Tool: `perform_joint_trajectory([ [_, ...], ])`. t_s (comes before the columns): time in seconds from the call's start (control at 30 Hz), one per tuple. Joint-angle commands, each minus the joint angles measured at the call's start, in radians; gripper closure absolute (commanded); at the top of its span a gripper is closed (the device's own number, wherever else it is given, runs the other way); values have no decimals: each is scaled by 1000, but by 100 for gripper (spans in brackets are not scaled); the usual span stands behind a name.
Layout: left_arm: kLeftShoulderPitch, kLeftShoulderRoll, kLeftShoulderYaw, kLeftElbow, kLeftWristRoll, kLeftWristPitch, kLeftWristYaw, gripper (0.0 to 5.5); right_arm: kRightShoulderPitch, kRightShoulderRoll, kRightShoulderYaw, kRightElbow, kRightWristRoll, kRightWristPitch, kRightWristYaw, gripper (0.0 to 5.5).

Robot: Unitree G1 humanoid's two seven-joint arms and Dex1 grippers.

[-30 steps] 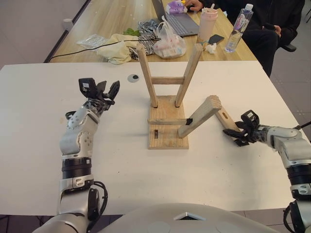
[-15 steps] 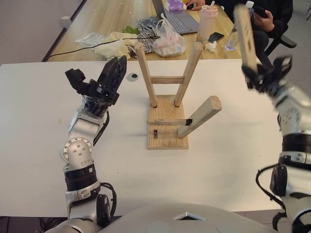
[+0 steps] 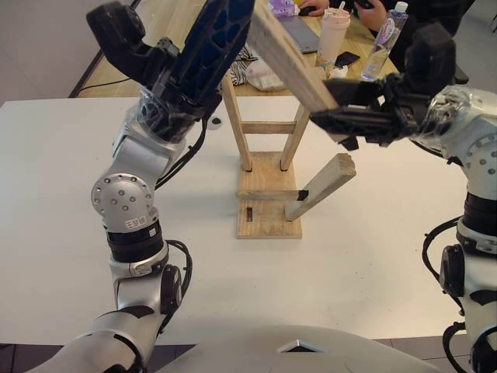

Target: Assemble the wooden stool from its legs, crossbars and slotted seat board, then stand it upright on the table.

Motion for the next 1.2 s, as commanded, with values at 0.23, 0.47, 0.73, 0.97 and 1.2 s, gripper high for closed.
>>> perform_joint_trajectory([
  [0.23,50,19,-32,-64,-58,21,-80,172,8,-35,-2,-7,-8,17,38,348],
  [0.47,53,14,-27,-57,-73,2,-74,266,13,-34,5,-9,-23,10,44,348],
  [0.73,53,4,-21,-35,-67,-17,-77,328,28,-41,10,-8,-41,-9,57,348],
  [0.97,-5,62,258,85,-170,-156,-19,347,10,-95,26,42,-122,-54,97,247],
  [1.2,223,211,271,177,64,-156,-129,347,112,-165,48,13,-167,-75,180,226],
])
